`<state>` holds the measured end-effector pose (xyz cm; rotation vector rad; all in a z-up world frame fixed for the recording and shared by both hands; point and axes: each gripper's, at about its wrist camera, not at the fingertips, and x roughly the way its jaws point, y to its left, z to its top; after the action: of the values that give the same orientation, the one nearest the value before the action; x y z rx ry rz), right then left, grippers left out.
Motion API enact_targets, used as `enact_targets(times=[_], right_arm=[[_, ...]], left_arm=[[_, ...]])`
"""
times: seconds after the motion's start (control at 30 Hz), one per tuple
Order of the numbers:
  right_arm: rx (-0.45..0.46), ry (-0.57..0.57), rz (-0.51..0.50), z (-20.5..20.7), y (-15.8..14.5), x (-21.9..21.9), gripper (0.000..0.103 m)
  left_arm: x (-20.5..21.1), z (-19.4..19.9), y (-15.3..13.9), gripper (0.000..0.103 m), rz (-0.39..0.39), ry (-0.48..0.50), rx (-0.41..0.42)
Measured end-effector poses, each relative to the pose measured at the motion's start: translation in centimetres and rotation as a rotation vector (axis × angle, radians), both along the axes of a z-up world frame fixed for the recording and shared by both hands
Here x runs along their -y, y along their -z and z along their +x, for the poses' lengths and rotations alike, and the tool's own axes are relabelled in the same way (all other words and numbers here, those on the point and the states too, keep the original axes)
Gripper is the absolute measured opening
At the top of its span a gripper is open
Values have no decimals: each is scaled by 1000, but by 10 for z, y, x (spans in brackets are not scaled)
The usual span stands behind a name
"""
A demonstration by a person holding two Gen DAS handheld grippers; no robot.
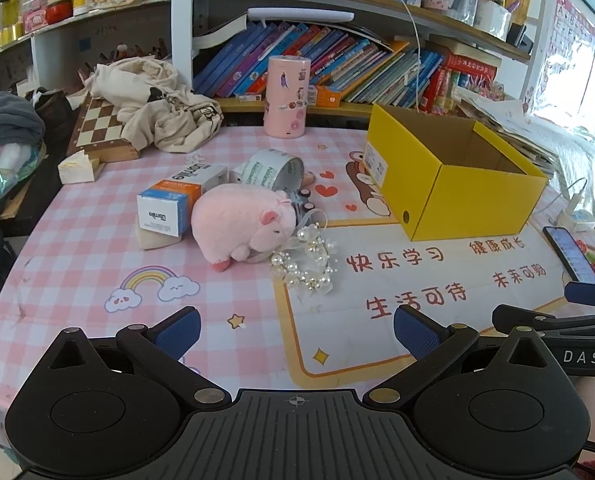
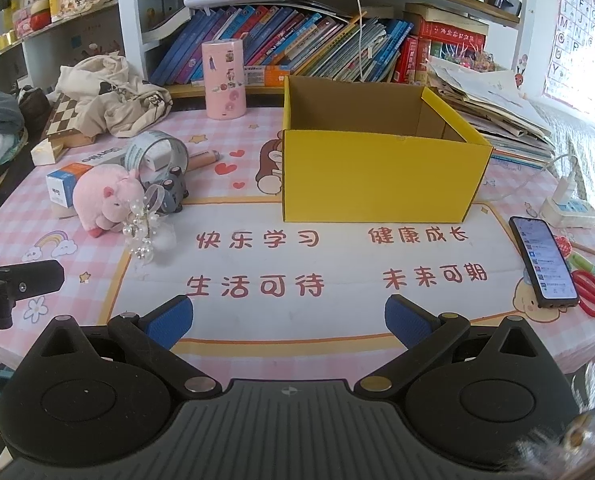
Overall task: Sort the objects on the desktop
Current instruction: 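Move both tools toward the pink plush pig and pearl bracelet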
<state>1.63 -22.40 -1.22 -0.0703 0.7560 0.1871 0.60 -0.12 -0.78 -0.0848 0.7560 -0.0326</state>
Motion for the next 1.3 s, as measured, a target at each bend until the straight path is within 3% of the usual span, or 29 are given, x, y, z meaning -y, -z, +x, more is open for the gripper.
enact_targets(times=[0.63, 1.3], right_arm=[[16, 8, -38, -2, -3, -4, 103], [-6, -15, 23, 0, -2, -3, 103]], left_arm=[[5, 0, -2, 103, 22, 25, 16], [4, 0, -2, 103, -9, 71, 31]])
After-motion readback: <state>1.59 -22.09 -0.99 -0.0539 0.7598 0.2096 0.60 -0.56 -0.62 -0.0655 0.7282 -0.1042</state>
